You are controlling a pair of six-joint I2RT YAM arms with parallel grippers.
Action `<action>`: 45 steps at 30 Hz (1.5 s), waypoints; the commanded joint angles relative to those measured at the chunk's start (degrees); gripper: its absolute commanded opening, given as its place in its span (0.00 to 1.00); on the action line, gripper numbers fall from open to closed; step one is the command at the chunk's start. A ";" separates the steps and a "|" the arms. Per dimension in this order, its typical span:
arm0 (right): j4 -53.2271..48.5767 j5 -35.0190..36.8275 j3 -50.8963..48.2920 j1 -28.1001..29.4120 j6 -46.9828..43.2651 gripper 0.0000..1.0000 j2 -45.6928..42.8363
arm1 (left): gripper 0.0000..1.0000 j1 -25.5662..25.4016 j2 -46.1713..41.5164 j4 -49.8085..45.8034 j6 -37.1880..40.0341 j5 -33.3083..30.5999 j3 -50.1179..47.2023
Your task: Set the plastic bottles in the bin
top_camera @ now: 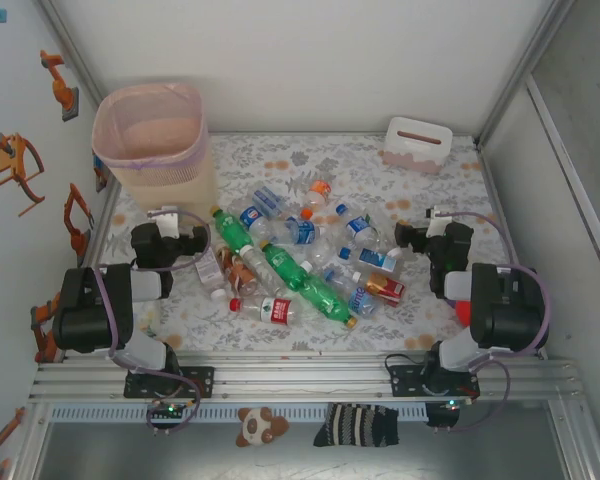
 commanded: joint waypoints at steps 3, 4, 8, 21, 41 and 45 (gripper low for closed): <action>1.97 -0.35 -0.27 -0.20 -0.66 0.99 0.54 | 0.97 0.30 -0.42 1.60 0.48 1.16 -0.19; 1.99 -0.35 -0.26 -0.18 -0.70 0.99 0.50 | 0.97 0.26 -0.44 1.56 0.53 1.18 -0.21; 1.98 -0.35 -0.27 -0.19 -0.71 0.99 0.52 | 0.97 0.29 -0.34 1.57 0.47 1.16 -0.24; 1.99 -0.35 -0.21 -0.18 -0.68 0.99 0.54 | 0.97 0.29 -0.05 0.53 -1.22 -3.73 0.64; 2.18 -0.46 -1.17 -0.12 -0.82 0.99 -1.49 | 0.97 0.15 -1.37 -1.82 -1.30 -4.41 1.36; -0.54 0.44 -0.65 -0.20 -0.47 0.98 -3.59 | 0.97 -0.32 -4.52 -7.60 -1.73 -6.76 3.04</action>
